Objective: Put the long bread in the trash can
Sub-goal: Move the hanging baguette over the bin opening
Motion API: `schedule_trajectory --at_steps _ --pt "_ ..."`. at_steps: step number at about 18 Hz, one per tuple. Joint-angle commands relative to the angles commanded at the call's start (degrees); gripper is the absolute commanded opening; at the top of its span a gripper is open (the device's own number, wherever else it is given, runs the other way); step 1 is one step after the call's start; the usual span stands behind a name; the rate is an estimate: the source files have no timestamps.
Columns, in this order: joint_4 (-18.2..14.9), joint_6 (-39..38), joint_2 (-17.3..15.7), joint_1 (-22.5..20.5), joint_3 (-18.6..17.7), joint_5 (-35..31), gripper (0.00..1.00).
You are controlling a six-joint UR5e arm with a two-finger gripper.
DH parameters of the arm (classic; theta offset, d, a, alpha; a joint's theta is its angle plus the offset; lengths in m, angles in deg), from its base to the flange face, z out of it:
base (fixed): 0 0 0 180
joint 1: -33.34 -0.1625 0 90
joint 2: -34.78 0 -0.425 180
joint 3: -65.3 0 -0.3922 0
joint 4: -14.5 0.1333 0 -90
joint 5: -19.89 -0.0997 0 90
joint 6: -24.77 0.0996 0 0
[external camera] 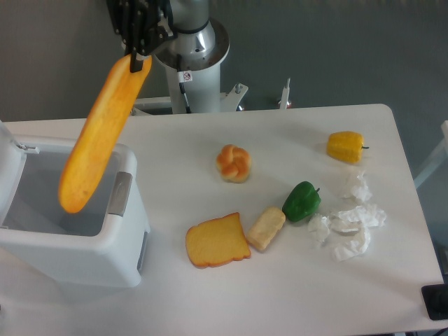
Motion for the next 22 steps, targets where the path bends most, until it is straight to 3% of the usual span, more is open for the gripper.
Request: schedule_trajectory --at_steps 11,22 --pt "0.09 -2.37 1.84 0.18 -1.23 8.96 0.0" --pt "0.09 -4.39 1.93 -0.44 -1.76 9.23 0.0"
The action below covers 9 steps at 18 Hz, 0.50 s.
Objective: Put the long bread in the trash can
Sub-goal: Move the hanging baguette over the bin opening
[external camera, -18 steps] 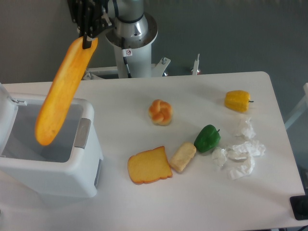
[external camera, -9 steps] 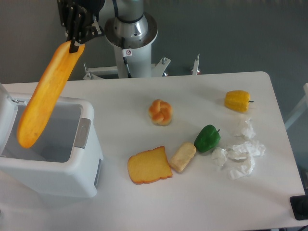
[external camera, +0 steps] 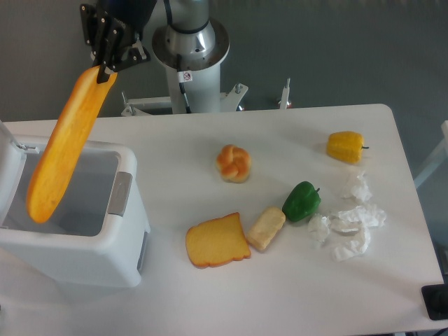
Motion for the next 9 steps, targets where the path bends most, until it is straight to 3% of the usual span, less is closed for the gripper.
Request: schedule_trajectory --at_steps 4,5,9 --pt "-0.17 -0.79 0.0 0.09 0.09 0.44 0.0" --pt "-1.74 -0.79 0.0 0.44 0.09 0.7 0.0" --pt "-2.99 -0.7 0.61 0.62 0.0 1.49 0.0"
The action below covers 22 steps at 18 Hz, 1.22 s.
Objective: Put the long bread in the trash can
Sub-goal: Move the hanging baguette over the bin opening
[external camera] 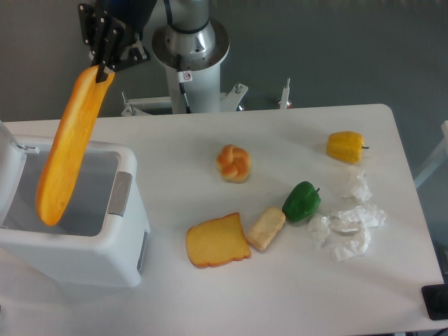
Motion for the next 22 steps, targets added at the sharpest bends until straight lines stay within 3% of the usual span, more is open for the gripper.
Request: schedule_trajectory --at_steps 11,22 --pt "-3.25 0.0 0.35 1.14 0.17 1.58 0.0" --pt "-4.75 -3.34 3.61 0.62 2.28 5.35 0.0"
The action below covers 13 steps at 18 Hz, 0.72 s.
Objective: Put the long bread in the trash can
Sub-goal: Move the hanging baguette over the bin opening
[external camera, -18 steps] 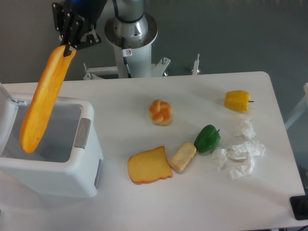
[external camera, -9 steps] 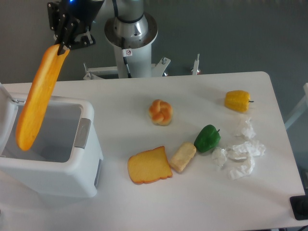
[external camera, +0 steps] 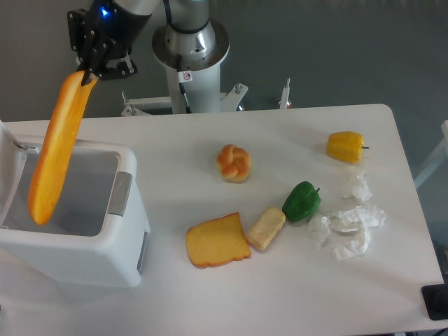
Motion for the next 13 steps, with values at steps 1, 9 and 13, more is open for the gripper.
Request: schedule_trajectory --at_steps 1,9,13 --pt "-0.09 -1.05 0.61 -0.17 0.79 0.7 0.0" --pt "-1.22 -3.96 1.85 0.09 2.38 -0.08 0.0" --pt "-3.94 -3.61 1.41 0.35 2.73 -1.21 0.0"
